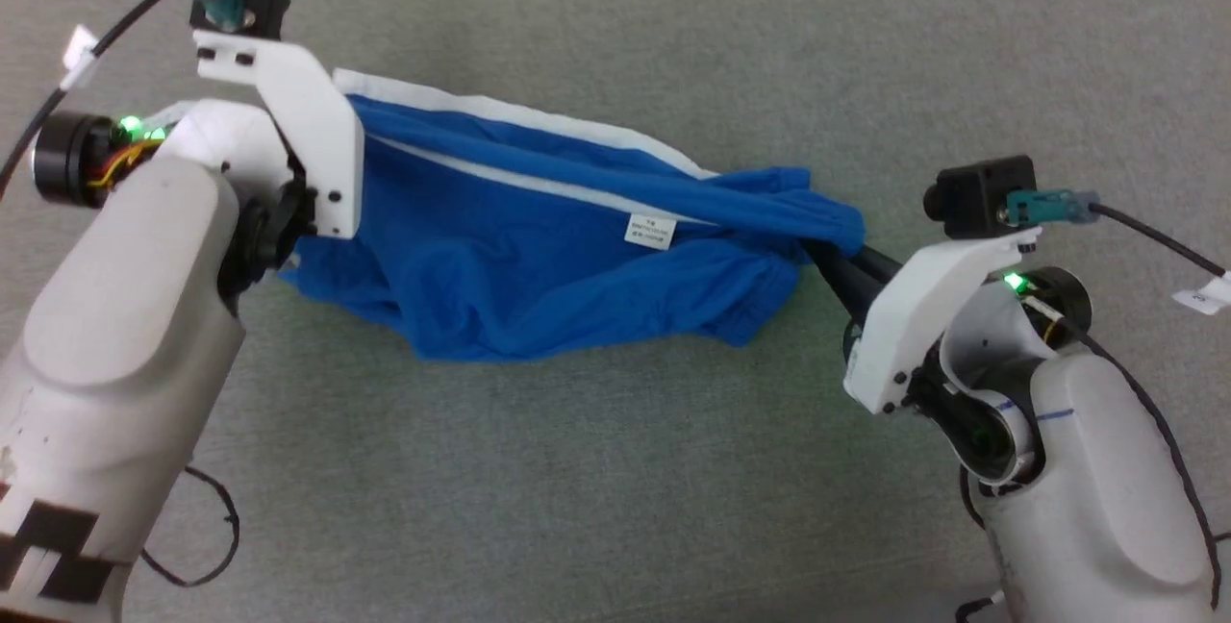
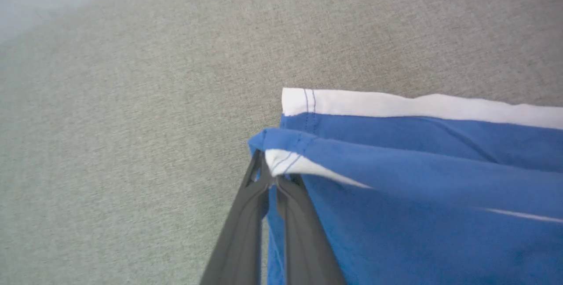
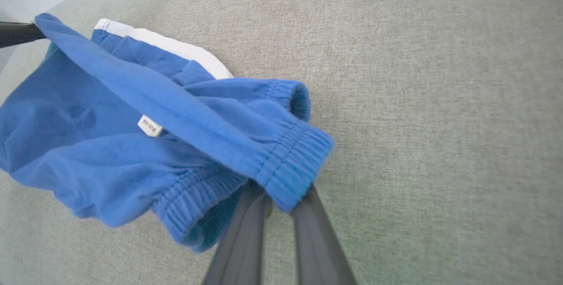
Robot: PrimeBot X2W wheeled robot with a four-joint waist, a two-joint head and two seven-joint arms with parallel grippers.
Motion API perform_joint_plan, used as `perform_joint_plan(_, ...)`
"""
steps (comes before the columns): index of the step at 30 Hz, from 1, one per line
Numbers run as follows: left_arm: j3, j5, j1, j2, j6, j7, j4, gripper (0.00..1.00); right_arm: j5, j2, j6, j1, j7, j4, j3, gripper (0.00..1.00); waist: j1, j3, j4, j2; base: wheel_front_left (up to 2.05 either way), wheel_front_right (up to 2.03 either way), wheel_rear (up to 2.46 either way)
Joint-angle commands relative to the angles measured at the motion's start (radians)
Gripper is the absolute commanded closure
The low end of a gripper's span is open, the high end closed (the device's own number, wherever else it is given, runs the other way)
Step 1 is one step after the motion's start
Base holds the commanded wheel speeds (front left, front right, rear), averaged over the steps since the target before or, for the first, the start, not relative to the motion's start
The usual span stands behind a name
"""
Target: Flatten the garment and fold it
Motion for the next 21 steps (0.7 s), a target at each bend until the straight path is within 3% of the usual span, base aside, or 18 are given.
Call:
perform_joint_plan(1, -0.004, 0.01, -0.019, -0.008, -0.007, 0.0, 0.019, 1.0, 0.001, -0.001, -0.002, -0.019, -0.008, 0.007, 0.006, 1.0, -0.0002, 0.039, -0.032, 0.0, 0.0, 0.0, 0.0)
perform_joint_plan(2, -0.006, 0.008, -0.027, -0.015, -0.009, 0.0, 0.034, 1.0, 0.003, -0.001, -0.002, -0.024, -0.009, 0.014, 0.013, 1.0, -0.0002, 0.043, -0.033, 0.0, 0.0, 0.0, 0.0)
perform_joint_plan(3, -0.008, 0.008, -0.035, -0.022, -0.01, -0.002, 0.047, 1.0, 0.008, -0.001, -0.002, -0.028, -0.013, 0.019, 0.017, 0.85, -0.0002, 0.048, -0.034, 0.0, 0.0, 0.0, 0.0)
perform_joint_plan(4, -0.009, 0.007, -0.039, -0.028, -0.011, -0.003, 0.06, 0.99, 0.01, -0.001, -0.002, -0.032, -0.018, 0.023, 0.022, 0.63, -0.0002, 0.049, -0.035, 0.0, 0.0, 0.0, 0.0)
perform_joint_plan(5, -0.006, 0.003, -0.042, -0.034, -0.009, -0.008, 0.073, 0.52, 0.011, -0.001, -0.002, -0.034, -0.021, 0.026, 0.028, 0.19, -0.0002, 0.05, -0.035, 0.0, 0.0, 0.0, 0.0)
perform_joint_plan(6, -0.004, -0.001, -0.044, -0.039, -0.009, -0.013, 0.086, 0.0, 0.016, -0.001, -0.002, -0.034, -0.024, 0.029, 0.032, 0.0, -0.0002, 0.05, -0.034, 0.0, 0.0, 0.0, 0.0)
perform_joint_plan(15, 0.039, -0.027, 0.015, -0.071, 0.033, -0.144, 0.088, 0.0, -0.022, -0.001, -0.002, 0.018, -0.085, -0.025, 0.045, 0.0, -0.0002, 0.001, 0.007, 0.0, 0.0, 0.0, 0.0)
perform_joint_plan(21, 0.084, -0.025, 0.136, -0.061, 0.077, -0.33, -0.006, 0.0, -0.14, -0.001, -0.002, 0.126, -0.192, -0.157, 0.024, 0.0, -0.0002, -0.065, 0.041, 0.0, 0.0, 0.0, 0.0)
